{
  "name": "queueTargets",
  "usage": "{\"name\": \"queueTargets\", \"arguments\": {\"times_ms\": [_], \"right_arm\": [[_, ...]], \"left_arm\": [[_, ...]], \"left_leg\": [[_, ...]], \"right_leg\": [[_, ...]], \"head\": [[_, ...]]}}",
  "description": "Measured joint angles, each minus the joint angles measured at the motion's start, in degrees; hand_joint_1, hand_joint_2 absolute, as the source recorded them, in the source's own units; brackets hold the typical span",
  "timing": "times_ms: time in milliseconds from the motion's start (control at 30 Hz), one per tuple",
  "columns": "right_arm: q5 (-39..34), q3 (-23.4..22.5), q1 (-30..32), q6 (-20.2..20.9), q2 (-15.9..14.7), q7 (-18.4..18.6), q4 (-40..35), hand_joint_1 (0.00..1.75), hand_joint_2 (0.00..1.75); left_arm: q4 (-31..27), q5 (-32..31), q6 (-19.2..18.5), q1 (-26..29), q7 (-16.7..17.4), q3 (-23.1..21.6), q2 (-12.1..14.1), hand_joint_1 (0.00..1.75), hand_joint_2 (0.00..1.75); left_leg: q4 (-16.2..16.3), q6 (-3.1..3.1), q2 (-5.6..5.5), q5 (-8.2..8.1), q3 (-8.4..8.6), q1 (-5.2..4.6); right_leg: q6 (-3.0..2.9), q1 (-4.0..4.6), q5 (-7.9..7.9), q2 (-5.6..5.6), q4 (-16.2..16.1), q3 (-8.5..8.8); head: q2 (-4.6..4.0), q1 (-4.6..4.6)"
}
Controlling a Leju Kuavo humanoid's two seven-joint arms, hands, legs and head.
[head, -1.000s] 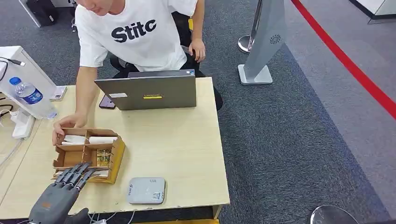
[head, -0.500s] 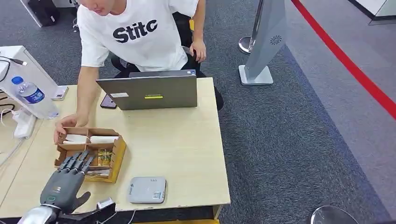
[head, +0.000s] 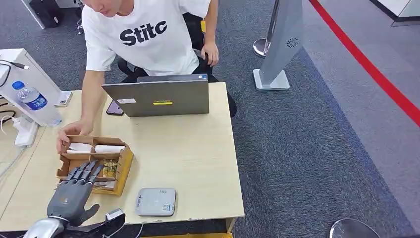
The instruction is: Pass the card to the sensor for recognition and then transmit it.
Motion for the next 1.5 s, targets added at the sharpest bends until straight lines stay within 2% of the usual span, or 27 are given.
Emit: {"name": "queueTargets", "arguments": {"times_ms": [1500], "right_arm": [[0.0, 0.04, 0.01, 0.0, 0.0, 0.0, 0.0, 0.0, 1.75]], "left_arm": [[0.81, -0.17, 0.0, -0.14, -0.04, 0.07, -0.66, 0.0, 1.75]], "left_leg": [[0.0, 0.0, 0.0, 0.0, 0.0, 0.0]], "right_leg": [[0.0, 0.0, 0.0, 0.0, 0.0, 0.0]], "head": [[0.0, 0.0]]}}
